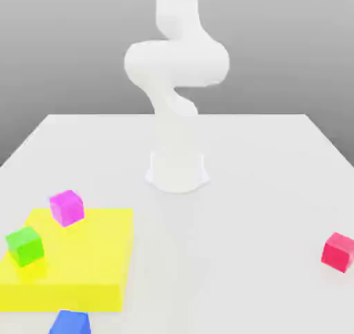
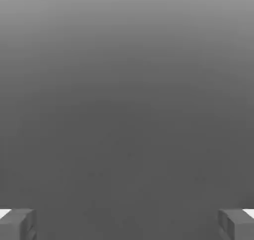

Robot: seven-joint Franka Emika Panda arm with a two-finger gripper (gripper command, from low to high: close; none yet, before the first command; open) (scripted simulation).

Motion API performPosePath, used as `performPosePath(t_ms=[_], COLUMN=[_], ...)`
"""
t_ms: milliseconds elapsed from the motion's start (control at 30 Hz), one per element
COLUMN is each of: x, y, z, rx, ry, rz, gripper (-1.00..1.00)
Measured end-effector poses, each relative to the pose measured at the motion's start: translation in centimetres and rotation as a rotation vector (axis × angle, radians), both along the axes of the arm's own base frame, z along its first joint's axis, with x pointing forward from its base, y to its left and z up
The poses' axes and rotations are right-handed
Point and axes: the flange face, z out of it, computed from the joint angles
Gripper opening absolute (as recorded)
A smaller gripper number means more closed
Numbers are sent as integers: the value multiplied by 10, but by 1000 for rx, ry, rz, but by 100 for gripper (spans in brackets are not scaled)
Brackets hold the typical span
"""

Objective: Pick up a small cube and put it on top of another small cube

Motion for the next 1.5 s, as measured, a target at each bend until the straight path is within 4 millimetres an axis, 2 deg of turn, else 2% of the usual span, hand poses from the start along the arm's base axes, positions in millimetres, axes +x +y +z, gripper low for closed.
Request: performPosePath(t_ms=[133, 267, 400, 533, 767, 967, 1133, 1167, 1367, 1433, 1500], x=[49, 88, 119, 139, 151, 135, 131, 130, 130, 130, 131], y=[-20, -40, -60, -81, -121, -153, -160, -160, -159, -160, -160], z=[-53, -112, -175, -243, -365, -469, -545, -552, -556, -540, -514], rx=[23, 42, 56, 64, 64, 46, 39, 40, 40, 39, 39], ry=[103, 201, 298, 394, 561, 706, 736, 736, 737, 737, 737], rz=[-3, -13, -28, -48, -93, -131, -138, -138, -139, -138, -138], gripper=[0, 0, 0, 0, 0, 0, 0, -100, -100, -100, -100])
